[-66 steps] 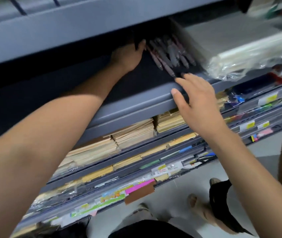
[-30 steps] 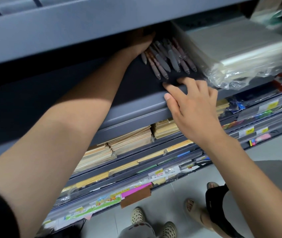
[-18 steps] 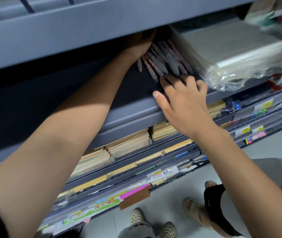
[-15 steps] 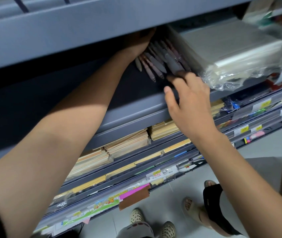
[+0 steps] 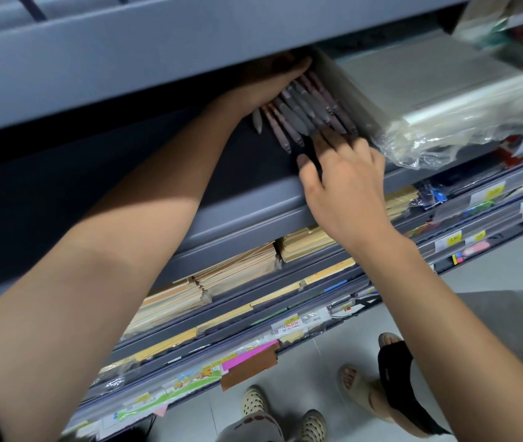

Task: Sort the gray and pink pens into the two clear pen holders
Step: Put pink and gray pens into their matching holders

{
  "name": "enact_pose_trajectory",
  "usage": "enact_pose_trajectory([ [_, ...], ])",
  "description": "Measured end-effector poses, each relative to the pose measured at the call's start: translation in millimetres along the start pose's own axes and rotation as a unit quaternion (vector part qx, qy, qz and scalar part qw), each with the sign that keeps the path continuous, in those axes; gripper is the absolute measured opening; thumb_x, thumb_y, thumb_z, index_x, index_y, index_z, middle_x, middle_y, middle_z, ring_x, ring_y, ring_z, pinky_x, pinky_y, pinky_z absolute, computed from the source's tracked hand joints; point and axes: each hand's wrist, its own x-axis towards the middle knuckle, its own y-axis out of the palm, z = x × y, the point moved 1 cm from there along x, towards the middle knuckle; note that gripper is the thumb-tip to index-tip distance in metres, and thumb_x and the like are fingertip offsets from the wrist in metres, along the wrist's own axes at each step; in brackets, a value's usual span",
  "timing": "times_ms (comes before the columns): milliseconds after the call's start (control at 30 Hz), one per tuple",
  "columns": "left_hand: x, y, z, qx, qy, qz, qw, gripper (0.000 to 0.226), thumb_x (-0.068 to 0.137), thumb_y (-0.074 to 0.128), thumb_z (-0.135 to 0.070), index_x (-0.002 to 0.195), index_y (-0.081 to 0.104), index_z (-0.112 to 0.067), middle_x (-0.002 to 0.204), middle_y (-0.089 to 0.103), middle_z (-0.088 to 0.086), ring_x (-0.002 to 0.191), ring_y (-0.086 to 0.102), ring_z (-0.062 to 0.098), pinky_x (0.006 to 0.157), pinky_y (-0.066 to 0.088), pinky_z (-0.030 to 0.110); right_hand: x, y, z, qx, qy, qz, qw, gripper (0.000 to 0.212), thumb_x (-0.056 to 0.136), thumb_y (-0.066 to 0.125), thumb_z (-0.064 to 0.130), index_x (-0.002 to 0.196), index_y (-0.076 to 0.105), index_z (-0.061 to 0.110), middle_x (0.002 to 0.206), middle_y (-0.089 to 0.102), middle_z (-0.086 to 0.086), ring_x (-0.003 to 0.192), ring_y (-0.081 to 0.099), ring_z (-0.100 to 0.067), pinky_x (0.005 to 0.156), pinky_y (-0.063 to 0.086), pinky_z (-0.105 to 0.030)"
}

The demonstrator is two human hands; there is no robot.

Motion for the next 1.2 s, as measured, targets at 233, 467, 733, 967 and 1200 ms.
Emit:
enact_pose_trajectory([
  [233,6.3,-1.2,14.0,-0.092,-0.066,0.079,0.990,0.046,0.090,0.058,-0.057,0.127,0.059,-0.029,0.130,0.062,-0.001,0.106,0.065,0.017,0.071,0.049,0.005,-16.0,-4.4,-7.0,0.074,0.006,-0.050,0.996,0.027,0.101,0.042,0.017,0.102,0.063,0.001,0.100,0.059,-0.013,0.099,0.052,-0.030,0.093,0.040,-0.039],
  [467,4.3,0.4,18.0,-0.107,-0.066,0.095,0.988,0.036,0.092,0.054,-0.055,0.122,0.061,-0.036,0.128,0.062,-0.006,0.109,0.062,0.012,0.068,0.053,0.014,-13.6,-3.3,-2.1,0.007,0.003,0.010,1.000,0.035,0.104,0.033,0.022,0.094,0.062,0.005,0.091,0.057,-0.008,0.096,0.051,-0.028,0.109,0.032,-0.045],
  [733,4.7,2.4,22.2,-0.132,-0.063,0.056,0.988,0.015,0.094,0.060,-0.045,0.105,0.062,-0.036,0.112,0.062,-0.010,0.106,0.057,0.005,0.085,0.041,0.013,-18.3,-10.5,-4.1,0.038,0.019,-0.001,0.999,0.029,0.103,0.038,0.024,0.103,0.060,0.004,0.106,0.056,-0.011,0.108,0.050,-0.029,0.104,0.036,-0.042],
  [967,-1.7,-2.9,15.3,-0.142,-0.068,0.059,0.986,0.022,0.085,0.057,-0.057,0.102,0.060,-0.043,0.120,0.066,-0.007,0.098,0.063,0.006,0.062,0.047,0.004,-15.2,-5.5,3.4,-0.016,0.016,0.072,0.997,0.046,0.104,0.027,0.039,0.122,0.057,0.009,0.129,0.057,-0.006,0.127,0.043,-0.023,0.120,0.016,-0.044],
  [1200,-3.9,-6.5,13.9,-0.142,-0.076,0.043,0.986,0.022,0.093,0.059,-0.048,0.111,0.065,-0.035,0.122,0.066,-0.005,0.108,0.062,0.009,0.079,0.048,0.012,-3.6,-1.2,2.0,-0.044,-0.007,0.094,0.995,0.052,0.103,0.025,0.043,0.141,0.045,0.013,0.152,0.039,0.000,0.141,0.031,-0.018,0.116,0.015,-0.047],
])
